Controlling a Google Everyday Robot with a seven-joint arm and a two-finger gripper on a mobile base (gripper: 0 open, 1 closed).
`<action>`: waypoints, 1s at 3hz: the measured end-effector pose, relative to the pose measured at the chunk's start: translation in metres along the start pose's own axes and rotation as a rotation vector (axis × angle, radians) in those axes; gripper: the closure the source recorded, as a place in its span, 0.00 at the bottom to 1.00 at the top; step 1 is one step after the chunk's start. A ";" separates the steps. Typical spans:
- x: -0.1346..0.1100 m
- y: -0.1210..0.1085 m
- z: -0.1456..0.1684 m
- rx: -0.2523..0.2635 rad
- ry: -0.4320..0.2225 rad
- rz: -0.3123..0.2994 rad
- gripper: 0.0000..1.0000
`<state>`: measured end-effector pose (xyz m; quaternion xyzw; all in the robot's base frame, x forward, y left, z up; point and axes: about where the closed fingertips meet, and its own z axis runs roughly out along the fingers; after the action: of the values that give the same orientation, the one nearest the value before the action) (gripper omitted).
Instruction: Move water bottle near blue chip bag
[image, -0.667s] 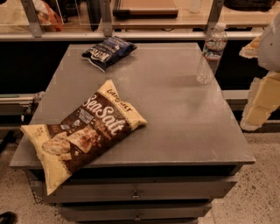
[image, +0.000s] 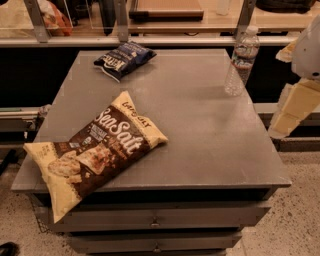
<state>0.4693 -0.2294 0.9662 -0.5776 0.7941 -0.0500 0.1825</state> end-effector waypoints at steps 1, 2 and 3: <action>0.007 -0.036 0.021 0.070 0.000 0.050 0.00; 0.020 -0.089 0.039 0.156 -0.042 0.164 0.00; 0.021 -0.125 0.054 0.198 -0.136 0.253 0.00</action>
Offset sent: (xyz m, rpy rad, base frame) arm 0.1379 -0.0731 -0.0146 0.1129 -0.2203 -0.2943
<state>0.5949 -0.2828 0.9471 -0.4542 0.8375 -0.0654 0.2966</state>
